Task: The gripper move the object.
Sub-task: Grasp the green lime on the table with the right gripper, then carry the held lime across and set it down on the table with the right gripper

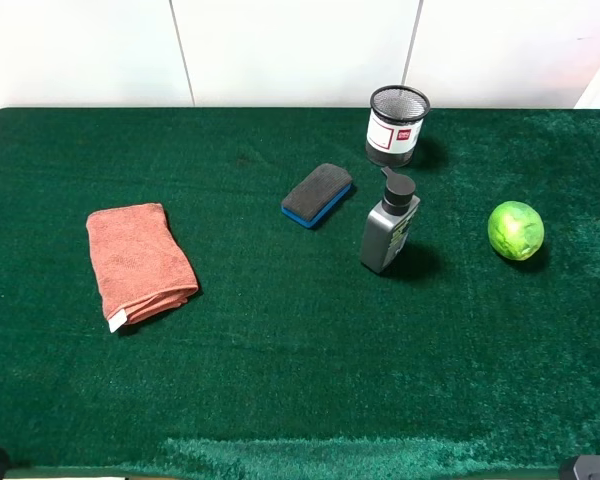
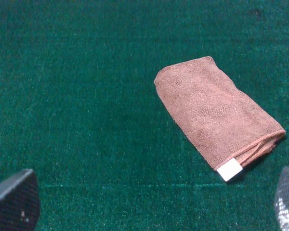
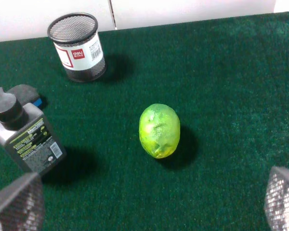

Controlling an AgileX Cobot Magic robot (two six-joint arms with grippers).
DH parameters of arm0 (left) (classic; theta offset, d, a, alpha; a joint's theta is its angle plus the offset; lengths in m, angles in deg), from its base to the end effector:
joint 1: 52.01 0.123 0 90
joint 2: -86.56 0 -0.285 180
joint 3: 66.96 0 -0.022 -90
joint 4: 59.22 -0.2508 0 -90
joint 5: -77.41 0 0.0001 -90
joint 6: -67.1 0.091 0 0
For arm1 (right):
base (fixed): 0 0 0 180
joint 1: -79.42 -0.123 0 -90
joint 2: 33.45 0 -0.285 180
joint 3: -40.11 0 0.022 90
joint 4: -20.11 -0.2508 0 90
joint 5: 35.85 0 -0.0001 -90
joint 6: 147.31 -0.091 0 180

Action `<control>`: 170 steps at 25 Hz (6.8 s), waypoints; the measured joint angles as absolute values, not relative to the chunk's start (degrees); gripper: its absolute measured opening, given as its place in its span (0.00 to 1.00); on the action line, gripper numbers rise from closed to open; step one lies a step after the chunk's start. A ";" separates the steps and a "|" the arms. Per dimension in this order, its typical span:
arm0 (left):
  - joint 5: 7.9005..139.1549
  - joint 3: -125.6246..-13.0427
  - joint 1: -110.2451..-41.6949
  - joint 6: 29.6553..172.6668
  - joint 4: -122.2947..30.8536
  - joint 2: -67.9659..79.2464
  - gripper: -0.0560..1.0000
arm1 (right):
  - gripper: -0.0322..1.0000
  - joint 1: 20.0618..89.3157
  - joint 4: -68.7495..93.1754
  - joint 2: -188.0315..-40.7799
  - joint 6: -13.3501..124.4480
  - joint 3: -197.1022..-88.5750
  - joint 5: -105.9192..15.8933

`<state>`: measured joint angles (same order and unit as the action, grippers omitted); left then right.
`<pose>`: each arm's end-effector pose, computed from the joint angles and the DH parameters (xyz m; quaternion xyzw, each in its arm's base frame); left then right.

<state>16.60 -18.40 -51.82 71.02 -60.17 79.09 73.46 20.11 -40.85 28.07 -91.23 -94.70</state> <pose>-0.0057 0.0013 0.2773 0.0274 0.8514 0.0271 0.5230 -0.0043 -0.0005 0.2796 -0.0099 0.8429 0.0496 0.5357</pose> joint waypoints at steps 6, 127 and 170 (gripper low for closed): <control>16.60 -18.40 -51.82 71.02 -60.17 79.09 0.99 | 0.70 73.46 20.11 -40.85 28.07 -91.23 -94.70; 16.60 -18.40 -51.82 71.02 -60.17 79.09 0.99 | 0.70 77.90 16.08 -152.30 38.60 -120.02 -73.11; 16.60 -18.40 -51.82 71.02 -60.17 79.09 0.99 | 0.48 77.90 17.46 -152.36 37.42 -120.21 -72.54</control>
<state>16.60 -18.40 -51.82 71.02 -60.17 79.09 77.90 17.46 -152.36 37.42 -120.21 -72.54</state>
